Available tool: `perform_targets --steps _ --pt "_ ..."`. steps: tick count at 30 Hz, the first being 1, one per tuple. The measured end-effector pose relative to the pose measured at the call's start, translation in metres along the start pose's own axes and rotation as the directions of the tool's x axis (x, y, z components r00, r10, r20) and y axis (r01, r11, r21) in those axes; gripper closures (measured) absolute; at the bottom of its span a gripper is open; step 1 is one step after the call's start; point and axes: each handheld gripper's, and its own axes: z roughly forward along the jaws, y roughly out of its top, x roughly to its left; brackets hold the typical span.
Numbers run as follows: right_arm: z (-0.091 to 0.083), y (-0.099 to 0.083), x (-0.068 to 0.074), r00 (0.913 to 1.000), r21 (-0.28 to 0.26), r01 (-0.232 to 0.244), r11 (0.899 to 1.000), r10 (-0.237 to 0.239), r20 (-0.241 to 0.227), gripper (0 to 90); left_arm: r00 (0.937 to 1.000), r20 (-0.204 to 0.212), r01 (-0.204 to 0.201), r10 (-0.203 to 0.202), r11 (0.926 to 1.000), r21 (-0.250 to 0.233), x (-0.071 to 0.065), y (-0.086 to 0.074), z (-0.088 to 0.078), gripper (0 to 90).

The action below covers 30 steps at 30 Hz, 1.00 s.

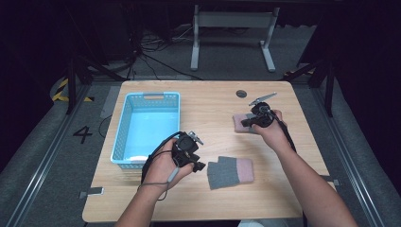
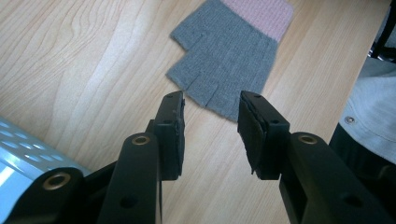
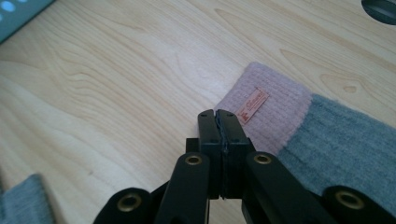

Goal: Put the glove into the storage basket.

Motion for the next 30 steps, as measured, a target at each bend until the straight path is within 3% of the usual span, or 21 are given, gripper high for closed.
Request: perform_targets --steps 7,15,25,30 --pt "0.018 0.005 -0.007 0.9997 0.034 -0.002 0.999 0.001 0.023 90.0 1.0 0.005 -0.003 0.003 1.0 0.006 0.0 0.0 0.002 62.1" --pt "0.023 0.006 -0.015 0.9985 0.043 -0.02 0.999 0.018 0.051 90.0 1.0 0.005 -0.005 0.005 0.9999 0.01 0.001 0.0 0.002 61.8" --pt "0.029 0.006 -0.018 0.9983 0.034 -0.04 0.999 0.038 0.044 90.0 1.0 0.008 -0.006 0.006 0.9998 0.016 0.001 0.001 0.004 61.6" --pt "0.035 0.005 -0.018 0.9985 0.056 -0.038 0.998 0.035 0.042 90.0 0.9999 0.011 -0.001 0.001 0.9999 0.017 0.001 0.0 0.005 61.6"
